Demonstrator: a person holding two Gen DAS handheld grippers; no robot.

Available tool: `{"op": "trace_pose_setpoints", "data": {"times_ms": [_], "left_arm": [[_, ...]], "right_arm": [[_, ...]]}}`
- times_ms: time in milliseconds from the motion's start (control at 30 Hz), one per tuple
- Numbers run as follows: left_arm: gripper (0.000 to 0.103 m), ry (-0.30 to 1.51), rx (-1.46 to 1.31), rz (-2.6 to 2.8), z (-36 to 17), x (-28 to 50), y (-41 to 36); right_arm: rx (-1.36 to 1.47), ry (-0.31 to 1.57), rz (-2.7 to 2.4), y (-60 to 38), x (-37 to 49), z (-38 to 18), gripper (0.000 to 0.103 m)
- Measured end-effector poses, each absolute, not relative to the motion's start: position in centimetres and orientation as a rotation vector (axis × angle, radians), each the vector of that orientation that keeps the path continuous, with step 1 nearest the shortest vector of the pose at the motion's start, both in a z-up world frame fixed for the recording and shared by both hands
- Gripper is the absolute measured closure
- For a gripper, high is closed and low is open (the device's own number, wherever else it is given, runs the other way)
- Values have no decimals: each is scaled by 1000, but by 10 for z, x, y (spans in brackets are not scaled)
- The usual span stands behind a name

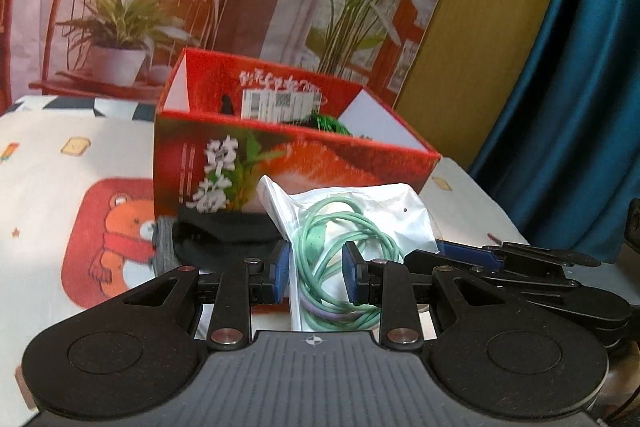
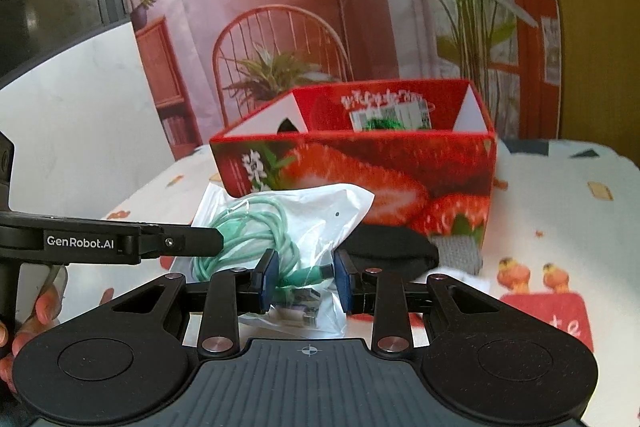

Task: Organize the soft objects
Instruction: 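Lift the cable bag with both grippers up over the red box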

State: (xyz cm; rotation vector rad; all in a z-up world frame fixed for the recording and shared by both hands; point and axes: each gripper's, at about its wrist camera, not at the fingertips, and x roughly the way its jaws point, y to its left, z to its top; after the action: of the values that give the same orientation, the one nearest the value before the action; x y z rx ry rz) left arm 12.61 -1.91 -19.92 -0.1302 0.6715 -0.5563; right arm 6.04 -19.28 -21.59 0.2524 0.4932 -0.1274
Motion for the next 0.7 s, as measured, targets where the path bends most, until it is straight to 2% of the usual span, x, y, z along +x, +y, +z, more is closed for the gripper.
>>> {"op": "trace_pose_setpoints", "data": {"times_ms": [333, 700], "left_arm": [[73, 604, -138, -554, -171, 152, -24], [73, 561, -129, -530, -147, 222, -44]], "right_arm": [[212, 441, -125, -204, 84, -189, 75], [179, 402, -118, -245, 143, -155, 75]]}}
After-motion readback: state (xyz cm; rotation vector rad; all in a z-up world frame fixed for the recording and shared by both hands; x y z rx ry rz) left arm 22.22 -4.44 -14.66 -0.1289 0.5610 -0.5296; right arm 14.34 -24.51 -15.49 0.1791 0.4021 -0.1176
